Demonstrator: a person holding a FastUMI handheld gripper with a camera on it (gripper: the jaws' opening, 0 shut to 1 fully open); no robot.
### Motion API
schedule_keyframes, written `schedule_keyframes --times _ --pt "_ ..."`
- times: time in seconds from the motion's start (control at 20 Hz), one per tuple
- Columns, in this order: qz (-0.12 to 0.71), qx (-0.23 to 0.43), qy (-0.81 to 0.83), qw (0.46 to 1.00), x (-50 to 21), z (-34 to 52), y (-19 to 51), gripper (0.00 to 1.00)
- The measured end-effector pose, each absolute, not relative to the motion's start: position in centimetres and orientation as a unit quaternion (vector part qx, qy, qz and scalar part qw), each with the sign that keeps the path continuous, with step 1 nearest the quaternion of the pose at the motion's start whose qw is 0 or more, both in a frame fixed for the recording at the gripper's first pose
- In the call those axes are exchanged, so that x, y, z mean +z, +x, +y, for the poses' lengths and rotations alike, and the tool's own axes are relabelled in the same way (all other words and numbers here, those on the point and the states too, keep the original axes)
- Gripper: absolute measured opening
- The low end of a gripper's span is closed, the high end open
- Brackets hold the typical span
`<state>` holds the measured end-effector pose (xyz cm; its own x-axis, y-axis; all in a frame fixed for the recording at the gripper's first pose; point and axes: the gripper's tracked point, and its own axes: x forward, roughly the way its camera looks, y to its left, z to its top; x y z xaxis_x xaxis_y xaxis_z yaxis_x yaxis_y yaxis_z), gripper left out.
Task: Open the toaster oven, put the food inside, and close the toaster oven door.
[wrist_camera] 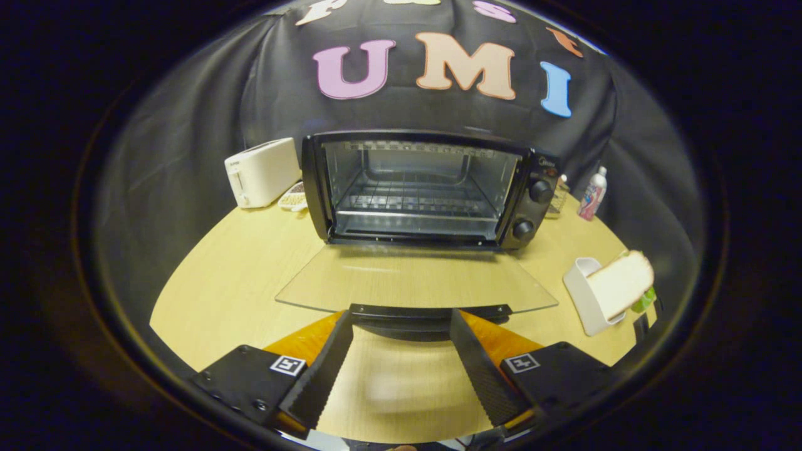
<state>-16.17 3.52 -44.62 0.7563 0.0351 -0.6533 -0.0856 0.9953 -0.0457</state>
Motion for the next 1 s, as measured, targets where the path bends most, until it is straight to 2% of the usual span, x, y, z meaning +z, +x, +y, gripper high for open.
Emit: schedule_keyframes --times 0.25,0.55,0.85,1.0 --pt "0.402 0.039 -0.059 0.913 -47.9 3.4 -17.9 1.0" --pt "0.424 0.049 -0.037 0.904 -48.8 3.8 -18.8 1.0" --pt "0.337 0.032 0.016 0.941 -41.9 3.4 -16.6 1.0" --pt "0.293 -0.01 0.029 0.955 -38.0 0.5 -15.0 1.0"
